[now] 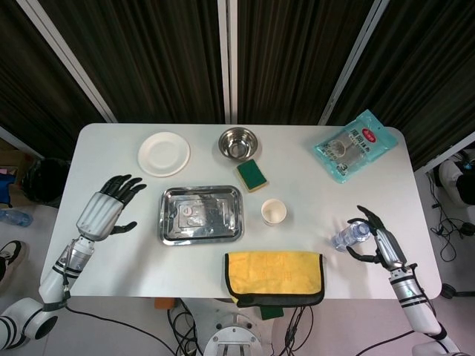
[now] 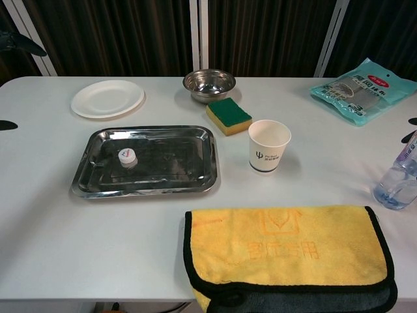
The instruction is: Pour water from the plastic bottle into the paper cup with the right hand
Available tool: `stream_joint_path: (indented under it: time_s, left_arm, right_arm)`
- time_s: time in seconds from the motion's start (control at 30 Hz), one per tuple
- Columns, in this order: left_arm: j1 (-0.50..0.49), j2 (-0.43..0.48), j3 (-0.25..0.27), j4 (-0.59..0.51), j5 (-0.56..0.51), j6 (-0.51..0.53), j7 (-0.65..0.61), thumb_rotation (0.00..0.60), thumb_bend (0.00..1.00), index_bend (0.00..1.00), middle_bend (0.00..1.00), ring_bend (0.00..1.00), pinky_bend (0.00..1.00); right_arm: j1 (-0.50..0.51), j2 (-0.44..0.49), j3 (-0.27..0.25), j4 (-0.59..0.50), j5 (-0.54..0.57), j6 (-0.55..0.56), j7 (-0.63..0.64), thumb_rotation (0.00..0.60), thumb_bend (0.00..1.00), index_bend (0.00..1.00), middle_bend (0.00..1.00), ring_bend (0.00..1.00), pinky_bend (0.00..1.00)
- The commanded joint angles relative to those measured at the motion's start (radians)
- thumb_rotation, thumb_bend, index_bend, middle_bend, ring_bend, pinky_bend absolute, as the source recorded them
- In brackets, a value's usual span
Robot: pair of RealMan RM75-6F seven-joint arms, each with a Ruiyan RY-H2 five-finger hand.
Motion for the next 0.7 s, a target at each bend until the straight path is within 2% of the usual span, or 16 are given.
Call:
stream_joint_path:
  time_s: [0.03,0.4,0.5,0.7]
  left_arm:
    - [-0.001,0.000,0.000,0.000,0.000,-0.001,0.000,0.600,0.09,0.18,0.16,0.11,0.15]
    - [0.000,0.001,0.000,-0.001,0.001,0.000,0.000,0.600,0.09,0.18,0.16,0.11,0.15]
    - [0.000,0.001,0.001,-0.002,0.002,0.001,0.001,0.600,0.09,0.18,0.16,0.11,0.15]
    - [0.001,0.003,0.002,-0.004,0.003,0.002,-0.001,0.600,0.09,0.18,0.16,0.11,0.15]
  right_arm:
    - [0.000,-0.002,0.002,0.001,0.000,0.004,0.001,0.600,0.27,0.33,0.03,0.00,0.00]
    - [-0.006,-0.017,0.016,0.015,0.001,0.042,0.015,0.600,0.36,0.57,0.16,0.01,0.08]
    - [-0.008,-0.019,0.021,0.017,0.001,0.056,0.022,0.600,0.38,0.62,0.18,0.03,0.10]
    - [-0.016,-0.025,0.038,0.020,0.003,0.101,0.044,0.600,0.50,0.68,0.27,0.12,0.17]
